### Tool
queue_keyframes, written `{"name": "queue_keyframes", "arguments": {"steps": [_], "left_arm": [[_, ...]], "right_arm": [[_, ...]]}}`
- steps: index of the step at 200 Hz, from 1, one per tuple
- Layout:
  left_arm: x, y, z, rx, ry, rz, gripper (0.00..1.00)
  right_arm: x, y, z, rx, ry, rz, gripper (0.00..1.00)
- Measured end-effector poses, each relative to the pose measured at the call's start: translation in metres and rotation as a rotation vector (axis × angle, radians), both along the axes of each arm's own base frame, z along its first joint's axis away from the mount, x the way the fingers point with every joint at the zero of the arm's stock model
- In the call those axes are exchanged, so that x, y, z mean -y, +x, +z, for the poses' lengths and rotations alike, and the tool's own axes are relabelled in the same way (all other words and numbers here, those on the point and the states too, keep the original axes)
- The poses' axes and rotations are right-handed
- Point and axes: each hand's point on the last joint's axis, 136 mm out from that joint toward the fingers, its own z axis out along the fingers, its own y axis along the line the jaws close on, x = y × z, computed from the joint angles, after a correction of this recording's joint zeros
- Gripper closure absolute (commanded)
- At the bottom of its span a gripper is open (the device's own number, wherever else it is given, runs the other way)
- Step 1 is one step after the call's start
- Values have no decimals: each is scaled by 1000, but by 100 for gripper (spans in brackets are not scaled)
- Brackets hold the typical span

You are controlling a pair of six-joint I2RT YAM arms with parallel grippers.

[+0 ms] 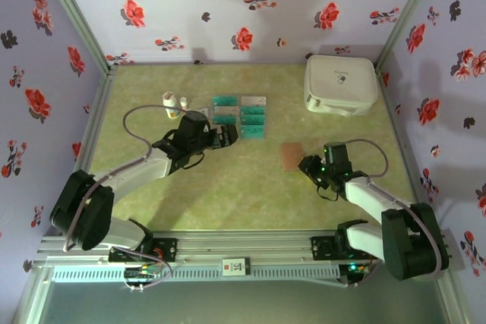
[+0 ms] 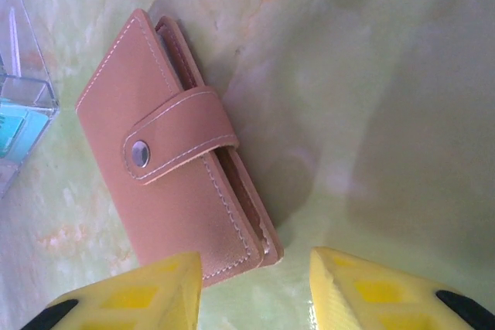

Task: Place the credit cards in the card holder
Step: Pick up the card holder from the center of the table.

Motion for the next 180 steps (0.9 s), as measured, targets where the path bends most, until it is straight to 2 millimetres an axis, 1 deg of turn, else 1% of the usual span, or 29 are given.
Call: {"name": "queue_keyframes", "arguments": {"steps": [26, 56, 101, 155, 180], "left_arm": [[1, -2, -1, -4, 3, -5, 0], [2, -2, -1, -4, 3, -8, 0], [5, -4, -8, -18, 13, -16, 0], [7, -6, -12, -28, 21, -24, 0], [9, -8, -13, -30, 23, -30, 0]], "right_arm": [[0, 4, -3, -4, 10, -3, 65], [-3, 7, -5, -7, 25, 4, 66], [-7, 13, 1, 18, 46, 16, 70], [-7, 16, 4, 34, 51, 14, 71], [-8, 17, 4, 36, 55, 10, 74]]}}
